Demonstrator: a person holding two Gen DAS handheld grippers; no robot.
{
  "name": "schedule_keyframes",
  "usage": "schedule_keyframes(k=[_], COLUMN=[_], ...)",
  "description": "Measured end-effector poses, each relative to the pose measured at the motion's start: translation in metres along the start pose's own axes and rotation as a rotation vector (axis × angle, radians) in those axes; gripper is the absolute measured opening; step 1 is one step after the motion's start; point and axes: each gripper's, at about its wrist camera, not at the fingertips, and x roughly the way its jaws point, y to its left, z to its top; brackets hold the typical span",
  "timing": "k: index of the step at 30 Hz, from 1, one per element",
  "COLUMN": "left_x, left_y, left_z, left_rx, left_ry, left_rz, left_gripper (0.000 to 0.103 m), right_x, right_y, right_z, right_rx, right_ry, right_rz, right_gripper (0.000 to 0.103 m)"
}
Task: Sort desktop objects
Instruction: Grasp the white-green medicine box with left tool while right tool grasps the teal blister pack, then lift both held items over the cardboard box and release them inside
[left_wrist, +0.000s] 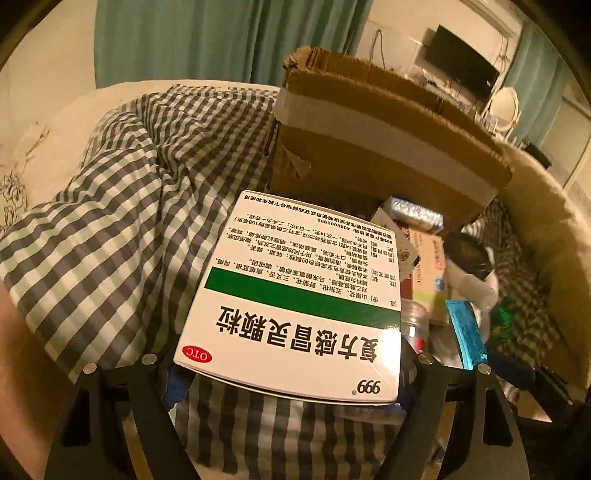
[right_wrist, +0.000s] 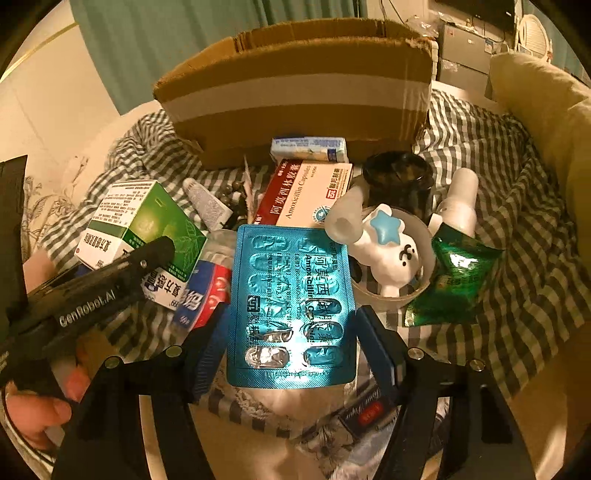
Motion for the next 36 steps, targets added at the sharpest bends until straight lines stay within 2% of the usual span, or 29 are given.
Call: schedule_keyframes(k=[2,9,23,32,36], left_x=[-0.005,-0.035,-0.078,-0.114,-0.134], left_y=[-0.001,-0.011,-0.03,-0.046,-0.052], left_z=[-0.001,-0.007,-0.011,0.015,0.029], left_rx=[-0.005,0.027,0.052,0.085,0.091], left_ry=[0.005,-0.056,-0.126,-0.212,-0.24], left_rz=[-0.01,-0.038,-0.064,-0.079,-0.097], left_gripper=[0.083,0.083,0.083,0.083,0.083], right_x=[-0.009,-0.042,-0.095,-0.123,-0.147], right_y=[0.005,0.007,-0.007,-0.009,-0.004], right_z=[0.0,-0.006,-0.008,0.003,0.015], right_rx=[-0.022,-0.046,0.002,0.002,-0.015], right_ry=[-0.017,-0.093,-0.227,-0.278,-0.326], right_rz=[-0.01,-0.021,0.027,0.035,0.015], right_gripper=[0.068,0.068,0.068,0.068,0.068])
